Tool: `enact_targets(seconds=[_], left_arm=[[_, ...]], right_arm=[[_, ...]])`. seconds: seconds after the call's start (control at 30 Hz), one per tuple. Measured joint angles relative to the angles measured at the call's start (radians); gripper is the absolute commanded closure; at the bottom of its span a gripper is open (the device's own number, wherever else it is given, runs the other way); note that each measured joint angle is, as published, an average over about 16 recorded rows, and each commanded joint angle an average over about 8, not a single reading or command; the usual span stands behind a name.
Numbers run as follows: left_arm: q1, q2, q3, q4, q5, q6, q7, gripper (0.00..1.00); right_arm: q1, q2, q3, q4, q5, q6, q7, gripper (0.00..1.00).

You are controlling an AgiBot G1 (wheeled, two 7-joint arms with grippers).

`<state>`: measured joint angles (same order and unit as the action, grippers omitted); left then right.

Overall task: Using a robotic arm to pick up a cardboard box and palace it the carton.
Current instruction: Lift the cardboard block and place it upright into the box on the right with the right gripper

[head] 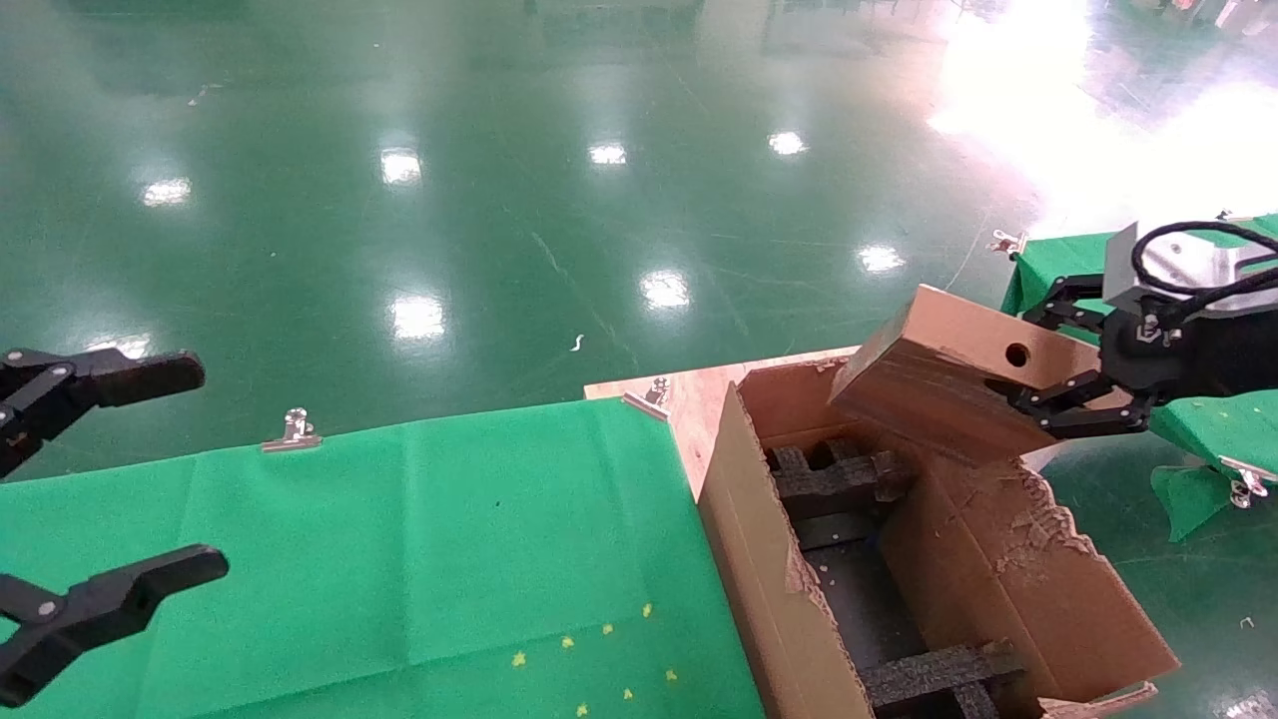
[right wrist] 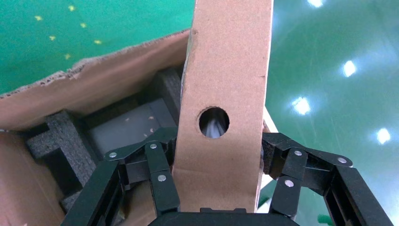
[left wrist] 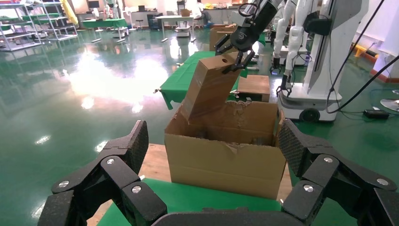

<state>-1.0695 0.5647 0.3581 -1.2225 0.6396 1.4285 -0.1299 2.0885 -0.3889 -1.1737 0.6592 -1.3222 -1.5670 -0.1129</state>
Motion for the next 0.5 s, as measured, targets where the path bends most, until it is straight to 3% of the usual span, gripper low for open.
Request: enact_targets(seconds=[0.27,0.5], left_arm=[[0.0,0.0,0.0,0.0,0.0,0.0,0.0,0.0],[0.0,0.0,0.0,0.0,0.0,0.0,0.0,0.0]], right_arm=[[-0.02,0.005,-0.004,-0.038,0.014,0.033,0.086,1.0],[-0.07,0.023,-0.01,-0.086,0.041,0.096,0.271,1.0]])
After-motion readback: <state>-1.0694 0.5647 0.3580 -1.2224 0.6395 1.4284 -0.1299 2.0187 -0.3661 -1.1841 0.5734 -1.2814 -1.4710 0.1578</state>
